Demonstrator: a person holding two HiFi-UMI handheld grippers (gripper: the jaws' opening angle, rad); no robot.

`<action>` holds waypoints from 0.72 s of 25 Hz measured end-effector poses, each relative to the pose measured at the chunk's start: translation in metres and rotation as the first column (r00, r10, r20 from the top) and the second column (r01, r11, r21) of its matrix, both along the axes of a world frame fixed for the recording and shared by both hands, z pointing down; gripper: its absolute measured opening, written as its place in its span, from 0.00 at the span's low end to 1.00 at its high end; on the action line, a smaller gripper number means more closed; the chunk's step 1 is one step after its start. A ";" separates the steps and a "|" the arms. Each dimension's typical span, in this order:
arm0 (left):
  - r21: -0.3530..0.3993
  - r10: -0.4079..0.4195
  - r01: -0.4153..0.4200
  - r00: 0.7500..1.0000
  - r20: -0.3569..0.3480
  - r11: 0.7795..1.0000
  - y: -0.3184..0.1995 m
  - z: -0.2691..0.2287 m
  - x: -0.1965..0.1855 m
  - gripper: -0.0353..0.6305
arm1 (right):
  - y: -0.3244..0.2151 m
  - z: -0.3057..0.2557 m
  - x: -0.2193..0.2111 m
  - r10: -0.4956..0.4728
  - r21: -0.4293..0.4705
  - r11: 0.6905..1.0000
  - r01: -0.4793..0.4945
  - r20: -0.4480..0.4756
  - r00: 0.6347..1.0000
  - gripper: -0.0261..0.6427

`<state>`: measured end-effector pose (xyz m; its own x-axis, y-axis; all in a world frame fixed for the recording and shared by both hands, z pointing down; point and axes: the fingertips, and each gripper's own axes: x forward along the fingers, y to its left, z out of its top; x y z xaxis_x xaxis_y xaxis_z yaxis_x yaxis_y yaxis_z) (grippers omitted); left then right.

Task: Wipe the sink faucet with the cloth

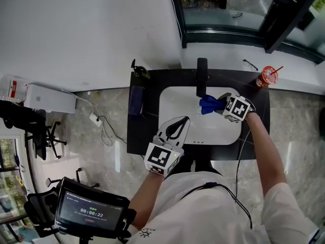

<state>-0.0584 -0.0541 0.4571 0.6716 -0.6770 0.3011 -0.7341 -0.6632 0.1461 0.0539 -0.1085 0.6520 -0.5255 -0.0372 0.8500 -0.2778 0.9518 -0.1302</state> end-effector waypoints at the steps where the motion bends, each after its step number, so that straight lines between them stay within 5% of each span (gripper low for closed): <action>1: 0.001 0.000 0.000 1.000 0.002 1.000 0.000 0.000 0.000 0.04 | -0.010 0.001 0.001 0.024 0.023 0.999 -0.024 -0.008 1.000 0.26; 12: -0.001 -0.047 0.047 0.999 0.008 0.999 -0.001 0.004 -0.011 0.04 | -0.109 -0.017 -0.015 0.202 0.188 0.959 -0.213 0.072 0.977 0.26; 18: -0.006 -0.054 0.054 0.998 0.009 0.999 0.002 0.007 -0.016 0.04 | -0.093 -0.024 -0.023 0.153 0.206 0.962 -0.176 0.123 0.980 0.26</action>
<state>-0.0745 -0.0521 0.4639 0.6313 -0.7104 0.3112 -0.7701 -0.6217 0.1430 0.0308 -0.2017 0.6283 -0.5828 -0.3066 0.7526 -0.4289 0.9026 0.0356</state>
